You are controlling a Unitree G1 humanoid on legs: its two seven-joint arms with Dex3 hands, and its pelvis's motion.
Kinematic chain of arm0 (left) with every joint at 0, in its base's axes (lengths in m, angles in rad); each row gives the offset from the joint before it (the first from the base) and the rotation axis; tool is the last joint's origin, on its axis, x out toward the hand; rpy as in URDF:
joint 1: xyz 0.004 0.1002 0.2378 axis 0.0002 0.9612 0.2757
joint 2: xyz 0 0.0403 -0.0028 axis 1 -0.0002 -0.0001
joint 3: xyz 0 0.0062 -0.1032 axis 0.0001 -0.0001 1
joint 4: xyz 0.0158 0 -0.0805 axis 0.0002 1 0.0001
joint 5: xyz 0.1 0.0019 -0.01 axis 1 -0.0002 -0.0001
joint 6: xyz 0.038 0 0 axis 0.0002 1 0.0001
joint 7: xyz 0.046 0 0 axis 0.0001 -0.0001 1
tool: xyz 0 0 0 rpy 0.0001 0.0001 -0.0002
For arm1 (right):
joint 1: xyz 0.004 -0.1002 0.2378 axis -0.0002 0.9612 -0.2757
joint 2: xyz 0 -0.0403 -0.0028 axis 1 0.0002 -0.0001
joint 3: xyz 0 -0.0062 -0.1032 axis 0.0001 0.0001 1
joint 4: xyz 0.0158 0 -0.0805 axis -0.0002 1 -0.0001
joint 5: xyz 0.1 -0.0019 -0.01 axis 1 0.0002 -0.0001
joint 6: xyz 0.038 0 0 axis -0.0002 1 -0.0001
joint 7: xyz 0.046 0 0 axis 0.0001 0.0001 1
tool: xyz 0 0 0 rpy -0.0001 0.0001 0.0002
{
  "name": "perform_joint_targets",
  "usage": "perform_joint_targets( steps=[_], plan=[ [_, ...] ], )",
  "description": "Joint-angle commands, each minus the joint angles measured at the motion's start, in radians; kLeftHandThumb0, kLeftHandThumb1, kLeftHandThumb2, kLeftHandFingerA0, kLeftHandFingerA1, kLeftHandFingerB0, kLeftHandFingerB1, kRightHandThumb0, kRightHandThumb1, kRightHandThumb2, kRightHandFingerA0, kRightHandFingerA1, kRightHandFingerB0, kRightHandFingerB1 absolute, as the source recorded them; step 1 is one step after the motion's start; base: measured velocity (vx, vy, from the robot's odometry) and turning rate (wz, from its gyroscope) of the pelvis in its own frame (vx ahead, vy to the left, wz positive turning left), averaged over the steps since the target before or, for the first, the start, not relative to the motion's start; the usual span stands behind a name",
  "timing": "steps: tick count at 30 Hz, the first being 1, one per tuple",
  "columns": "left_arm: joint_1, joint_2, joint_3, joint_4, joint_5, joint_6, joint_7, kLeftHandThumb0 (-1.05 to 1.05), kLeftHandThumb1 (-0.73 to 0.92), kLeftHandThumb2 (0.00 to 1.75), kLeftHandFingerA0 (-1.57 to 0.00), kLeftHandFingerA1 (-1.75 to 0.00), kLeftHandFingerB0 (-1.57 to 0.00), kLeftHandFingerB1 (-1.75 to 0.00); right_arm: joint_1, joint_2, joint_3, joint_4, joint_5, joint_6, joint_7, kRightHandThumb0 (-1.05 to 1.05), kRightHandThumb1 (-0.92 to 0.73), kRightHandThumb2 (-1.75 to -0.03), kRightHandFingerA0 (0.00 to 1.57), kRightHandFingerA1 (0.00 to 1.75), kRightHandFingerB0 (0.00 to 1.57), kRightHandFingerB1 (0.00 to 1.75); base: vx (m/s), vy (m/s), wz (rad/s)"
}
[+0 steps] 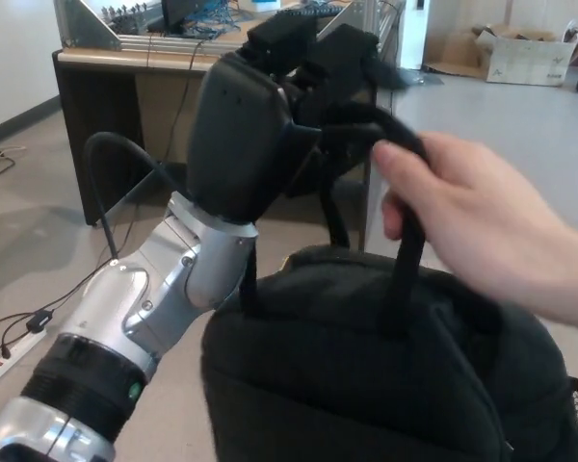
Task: A person hands over a black lunchbag to the robot and the robot uses its left hand to grab the strips of the lunchbag, the gives it back to the person.
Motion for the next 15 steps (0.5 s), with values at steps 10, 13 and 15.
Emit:
perform_joint_targets(
  steps=[10,13,15],
  plan=[
    [0.224,0.151,0.016,-0.528,-0.365,0.276,-0.700,-1.05,0.65,0.61,0.00,0.00,0.00,0.00,0.021,-0.024,0.011,0.001,-0.011,-0.002,-0.009,-0.35,-0.66,-0.59,0.57,0.46,0.50,0.43,0.00,0.000,0.00],
    [0.257,0.157,0.026,-0.612,-0.436,0.321,-0.741,-1.04,0.62,0.60,0.00,0.00,0.00,0.00,0.039,-0.023,0.014,-0.008,-0.013,-0.002,-0.015,-0.33,-0.66,-0.59,0.55,0.45,0.49,0.43,0.00,0.000,0.00],
    [0.287,0.172,0.049,-0.674,-0.468,0.351,-0.753,-1.04,0.60,0.62,0.00,0.00,0.00,0.00,0.038,-0.024,0.017,-0.007,-0.020,-0.004,-0.028,-0.34,-0.66,-0.59,0.58,0.46,0.51,0.43,0.00,0.000,0.00]
  ],
)
